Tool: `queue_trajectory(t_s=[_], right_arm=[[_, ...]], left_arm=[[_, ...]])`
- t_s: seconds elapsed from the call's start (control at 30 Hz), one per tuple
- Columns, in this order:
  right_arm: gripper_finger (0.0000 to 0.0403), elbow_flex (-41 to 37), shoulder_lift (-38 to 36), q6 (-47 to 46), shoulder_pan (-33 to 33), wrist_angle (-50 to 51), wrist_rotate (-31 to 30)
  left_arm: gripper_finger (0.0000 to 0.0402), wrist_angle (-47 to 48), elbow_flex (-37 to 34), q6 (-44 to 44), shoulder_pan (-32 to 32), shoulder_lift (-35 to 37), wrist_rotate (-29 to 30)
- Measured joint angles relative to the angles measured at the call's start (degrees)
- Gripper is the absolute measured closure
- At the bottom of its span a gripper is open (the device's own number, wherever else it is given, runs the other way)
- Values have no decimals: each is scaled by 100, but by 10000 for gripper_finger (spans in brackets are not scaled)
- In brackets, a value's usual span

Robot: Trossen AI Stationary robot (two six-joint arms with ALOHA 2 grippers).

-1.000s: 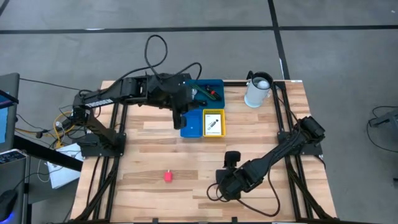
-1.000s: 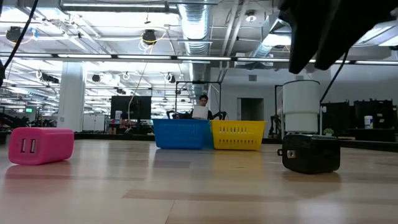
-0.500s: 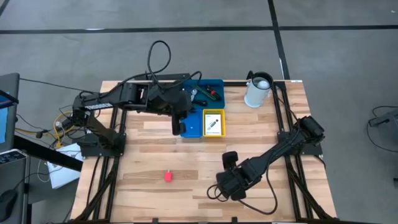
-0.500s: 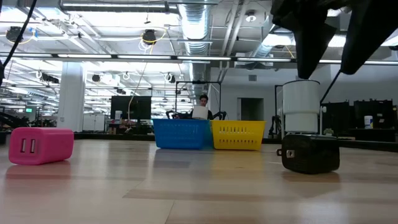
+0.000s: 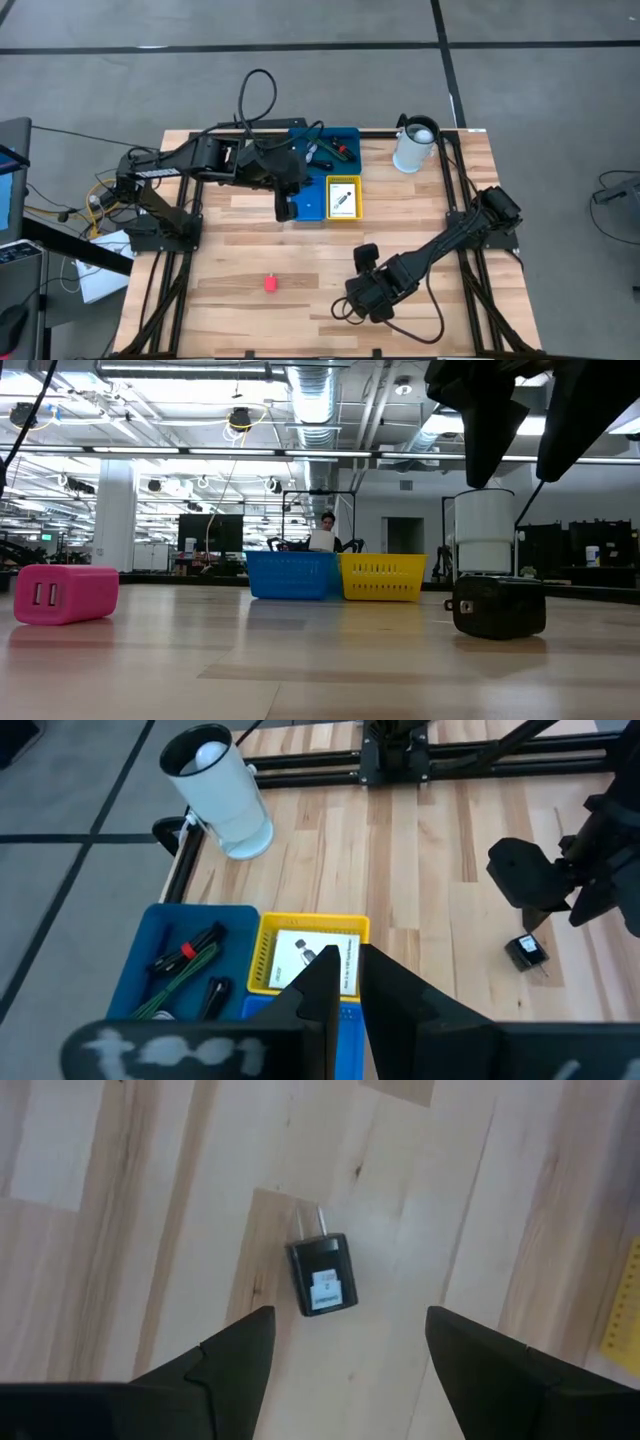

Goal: Pick and place items into bin
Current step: Put the black charger adapter into the blue bin

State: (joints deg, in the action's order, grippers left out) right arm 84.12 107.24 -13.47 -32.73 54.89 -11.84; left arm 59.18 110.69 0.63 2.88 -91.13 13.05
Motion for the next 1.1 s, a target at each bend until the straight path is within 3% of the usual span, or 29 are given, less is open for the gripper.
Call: queue_trajectory(t_s=[0.2, 0.37, 0.5, 0.7, 1.1], right_arm=[[147, 6, 77, -6, 105, -24, 107], [147, 40, 526, 1, 253, 16, 706], [147, 240, 768, 261, 332, 211, 835], [147, 385, 754, 649, 407, 162, 811], [147, 372, 1040, 1003, 615, -57, 1431]], left_arm=[[374, 59, 0, -24, 93, 0, 79], [374, 54, 0, -22, 154, 0, 157], [374, 42, 0, -18, 172, 0, 160], [374, 50, -2, -18, 172, 0, 159], [374, 223, -2, -26, 203, 0, 156]])
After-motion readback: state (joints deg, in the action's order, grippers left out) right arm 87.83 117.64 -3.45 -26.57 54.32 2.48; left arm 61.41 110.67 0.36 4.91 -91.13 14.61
